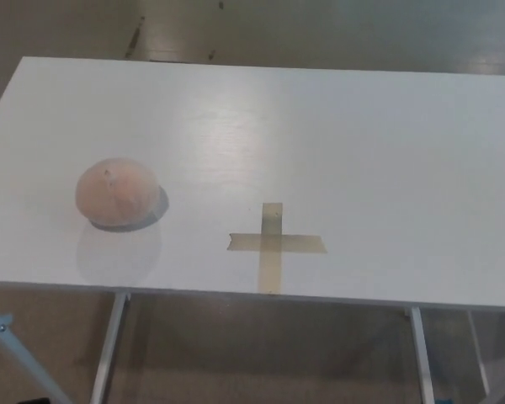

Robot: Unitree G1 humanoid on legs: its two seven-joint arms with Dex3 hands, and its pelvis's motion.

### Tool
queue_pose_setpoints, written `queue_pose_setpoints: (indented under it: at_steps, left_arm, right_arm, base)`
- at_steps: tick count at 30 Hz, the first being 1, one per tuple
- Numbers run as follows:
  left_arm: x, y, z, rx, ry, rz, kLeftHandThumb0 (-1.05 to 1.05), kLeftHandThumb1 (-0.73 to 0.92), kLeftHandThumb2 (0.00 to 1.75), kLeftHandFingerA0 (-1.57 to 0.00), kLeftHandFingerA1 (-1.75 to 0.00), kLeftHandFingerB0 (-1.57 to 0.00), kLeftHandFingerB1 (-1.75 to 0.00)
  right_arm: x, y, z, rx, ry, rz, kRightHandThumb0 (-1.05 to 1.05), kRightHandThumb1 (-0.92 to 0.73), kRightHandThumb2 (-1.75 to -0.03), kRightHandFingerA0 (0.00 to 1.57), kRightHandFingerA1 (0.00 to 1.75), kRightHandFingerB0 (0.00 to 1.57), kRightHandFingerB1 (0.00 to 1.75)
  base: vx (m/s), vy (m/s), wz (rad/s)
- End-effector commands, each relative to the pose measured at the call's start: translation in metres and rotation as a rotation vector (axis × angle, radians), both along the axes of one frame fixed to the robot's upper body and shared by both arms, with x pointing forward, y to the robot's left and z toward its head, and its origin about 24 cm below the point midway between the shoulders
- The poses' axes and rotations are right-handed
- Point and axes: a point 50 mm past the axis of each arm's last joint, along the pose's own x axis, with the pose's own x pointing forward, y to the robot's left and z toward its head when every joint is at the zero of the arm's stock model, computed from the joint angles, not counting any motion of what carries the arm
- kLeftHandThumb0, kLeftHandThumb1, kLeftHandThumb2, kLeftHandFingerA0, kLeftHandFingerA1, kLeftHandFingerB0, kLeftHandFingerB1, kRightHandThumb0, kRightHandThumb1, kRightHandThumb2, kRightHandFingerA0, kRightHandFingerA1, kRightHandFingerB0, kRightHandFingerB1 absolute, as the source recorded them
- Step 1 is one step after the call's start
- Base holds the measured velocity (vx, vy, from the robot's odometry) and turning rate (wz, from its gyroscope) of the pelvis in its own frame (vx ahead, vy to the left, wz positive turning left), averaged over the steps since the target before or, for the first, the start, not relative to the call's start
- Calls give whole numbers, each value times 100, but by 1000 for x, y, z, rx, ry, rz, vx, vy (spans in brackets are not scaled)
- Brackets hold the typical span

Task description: Use the left hand to take the pink dumpling toy on a person's hand and put it on the desk.

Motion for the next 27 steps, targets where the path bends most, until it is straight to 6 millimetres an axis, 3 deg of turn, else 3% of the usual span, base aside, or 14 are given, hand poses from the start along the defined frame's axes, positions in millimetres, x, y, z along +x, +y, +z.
queue_pose_setpoints:
  at_steps: [1,2,15,16,17,19,20,27]
  left_arm:
    - [-27,25,-78,144,379,420,-50,55,83,-64,-60,-41,-49]
    - [-27,23,-79,146,388,412,-42,65,60,-69,-47,-46,-37]
    - [-16,26,-78,141,381,418,-43,64,60,-64,-44,-45,-36]
    - [-14,25,-78,137,380,419,-49,55,81,-56,-54,-39,-47]
    - [-13,25,-78,136,380,420,-49,55,81,-56,-54,-39,-47]
    - [-6,24,-77,135,372,425,-49,55,81,-56,-54,-38,-47]
    - [-4,24,-76,132,368,423,-43,63,59,-63,-43,-43,-36]
    - [-3,23,-77,126,367,429,-42,63,59,-64,-43,-42,-35]
  right_arm:
    - [-5,3,-2,-21,16,17,-34,-62,-57,72,48,59,44]
    - [-2,1,-1,-27,15,21,-34,-62,-57,72,48,60,44]
    - [9,2,2,-29,-4,28,-34,-61,-57,72,48,59,43]
    - [11,2,3,-30,-8,27,-34,-62,-57,72,48,59,43]
    - [12,1,4,-31,-10,25,-34,-62,-57,72,48,59,43]
    - [18,1,6,-32,-24,21,-34,-62,-57,72,48,58,43]
    - [19,0,7,-33,-27,21,-34,-62,-57,71,48,58,43]
    - [18,0,7,-40,-28,33,-34,-62,-57,70,48,57,43]
  base:
    - [0,0,0]
    - [0,0,0]
    - [0,0,0]
    - [0,0,0]
    - [0,0,0]
    - [0,0,0]
    - [0,0,0]
    - [0,0,0]
